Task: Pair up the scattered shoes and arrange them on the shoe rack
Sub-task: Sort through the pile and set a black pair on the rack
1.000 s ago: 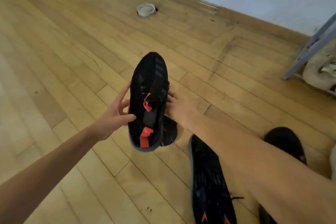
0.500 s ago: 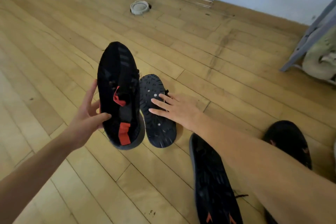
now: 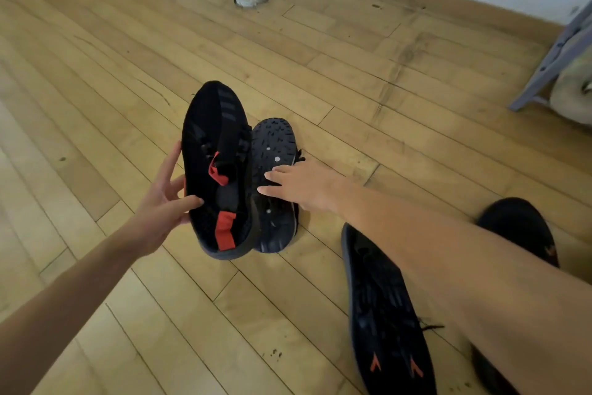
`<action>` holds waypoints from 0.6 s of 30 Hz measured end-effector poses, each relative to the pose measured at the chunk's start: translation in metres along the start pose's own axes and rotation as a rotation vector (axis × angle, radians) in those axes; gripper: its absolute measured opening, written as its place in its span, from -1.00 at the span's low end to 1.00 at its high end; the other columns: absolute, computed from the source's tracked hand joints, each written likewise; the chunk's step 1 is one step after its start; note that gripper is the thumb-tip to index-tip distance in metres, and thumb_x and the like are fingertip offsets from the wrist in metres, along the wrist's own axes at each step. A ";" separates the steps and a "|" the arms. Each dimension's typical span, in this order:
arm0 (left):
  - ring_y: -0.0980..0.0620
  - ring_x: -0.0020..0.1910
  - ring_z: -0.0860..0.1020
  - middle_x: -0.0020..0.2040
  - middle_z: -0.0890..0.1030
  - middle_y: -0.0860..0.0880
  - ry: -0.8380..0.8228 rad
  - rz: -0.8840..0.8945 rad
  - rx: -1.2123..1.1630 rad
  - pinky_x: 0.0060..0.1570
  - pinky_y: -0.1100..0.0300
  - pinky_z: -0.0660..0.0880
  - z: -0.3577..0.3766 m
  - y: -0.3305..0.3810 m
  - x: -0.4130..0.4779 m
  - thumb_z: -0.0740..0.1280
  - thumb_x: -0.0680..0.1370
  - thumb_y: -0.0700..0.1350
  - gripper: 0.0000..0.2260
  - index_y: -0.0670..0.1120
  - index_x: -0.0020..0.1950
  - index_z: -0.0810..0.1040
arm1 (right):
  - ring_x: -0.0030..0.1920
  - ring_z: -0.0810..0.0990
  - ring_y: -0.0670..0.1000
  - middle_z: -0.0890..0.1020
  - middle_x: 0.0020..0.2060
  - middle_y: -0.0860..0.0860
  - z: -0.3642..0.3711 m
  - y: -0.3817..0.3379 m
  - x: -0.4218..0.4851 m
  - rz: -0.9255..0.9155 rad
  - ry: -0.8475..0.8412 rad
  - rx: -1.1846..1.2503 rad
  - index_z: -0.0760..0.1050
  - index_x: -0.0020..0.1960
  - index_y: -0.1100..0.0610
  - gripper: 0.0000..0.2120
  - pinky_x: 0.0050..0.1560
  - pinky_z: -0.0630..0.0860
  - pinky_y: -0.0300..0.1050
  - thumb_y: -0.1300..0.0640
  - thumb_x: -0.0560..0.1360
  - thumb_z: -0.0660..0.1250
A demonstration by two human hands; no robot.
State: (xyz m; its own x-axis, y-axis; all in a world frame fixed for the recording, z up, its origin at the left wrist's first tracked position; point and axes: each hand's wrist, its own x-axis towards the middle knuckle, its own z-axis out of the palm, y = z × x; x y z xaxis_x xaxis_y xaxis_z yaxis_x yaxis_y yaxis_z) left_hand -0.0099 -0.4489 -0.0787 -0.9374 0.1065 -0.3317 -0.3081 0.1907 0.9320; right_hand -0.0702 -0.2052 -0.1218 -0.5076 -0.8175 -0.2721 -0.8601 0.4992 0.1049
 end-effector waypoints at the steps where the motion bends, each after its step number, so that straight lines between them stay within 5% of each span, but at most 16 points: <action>1: -0.03 0.08 0.64 0.26 0.54 -0.10 0.003 -0.005 0.004 -0.19 0.03 0.64 -0.002 0.001 -0.001 0.33 0.40 -0.33 -0.14 0.41 0.43 0.07 | 0.48 0.20 0.12 0.22 0.48 0.13 -0.002 -0.001 0.001 -0.018 0.009 -0.029 -0.04 0.54 0.02 -0.27 0.30 0.38 0.00 0.31 0.52 0.25; 3: -0.01 0.05 0.66 0.25 0.54 -0.10 0.021 -0.001 0.006 -0.23 0.06 0.64 -0.008 0.002 -0.003 0.33 0.41 -0.36 -0.13 0.40 0.43 0.08 | 0.50 0.15 0.15 0.20 0.49 0.15 0.002 -0.002 0.006 -0.006 0.023 -0.105 -0.10 0.55 -0.01 -0.21 0.46 0.17 0.06 0.29 0.50 0.28; 6: 0.00 0.02 0.67 0.24 0.55 -0.11 0.038 -0.003 -0.001 -0.26 0.09 0.64 -0.014 0.001 -0.009 0.31 0.34 -0.31 -0.14 0.41 0.42 0.09 | 0.55 -0.16 0.15 -0.13 0.56 0.09 0.010 -0.007 0.015 0.069 0.007 -0.160 -0.24 0.54 -0.06 -0.10 0.51 -0.17 0.06 0.38 0.48 0.26; 15: 0.01 0.01 0.67 0.28 0.53 -0.12 0.055 -0.001 -0.024 -0.25 0.12 0.64 -0.014 -0.007 -0.014 0.32 0.39 -0.37 -0.14 0.38 0.44 0.11 | 0.49 0.16 0.20 0.15 0.51 0.14 -0.005 -0.013 0.024 0.056 0.055 -0.108 0.07 0.52 0.00 -0.39 0.49 0.13 0.06 0.26 0.55 0.23; 18: -0.05 0.03 0.66 0.27 0.55 -0.10 0.070 -0.031 -0.025 -0.25 0.12 0.64 -0.019 -0.009 -0.019 0.30 0.34 -0.29 -0.16 0.42 0.41 0.13 | 0.35 0.37 0.16 0.43 0.35 0.10 -0.024 -0.007 0.011 -0.074 0.118 -0.089 0.22 0.45 0.07 -0.47 0.36 0.31 0.01 0.23 0.52 0.27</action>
State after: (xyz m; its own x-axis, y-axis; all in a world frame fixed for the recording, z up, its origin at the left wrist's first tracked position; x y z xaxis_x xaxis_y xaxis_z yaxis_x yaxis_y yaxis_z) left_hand 0.0072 -0.4712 -0.0779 -0.9360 0.0319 -0.3506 -0.3407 0.1686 0.9249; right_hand -0.0707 -0.2246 -0.1030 -0.4404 -0.8819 -0.1683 -0.8938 0.4130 0.1748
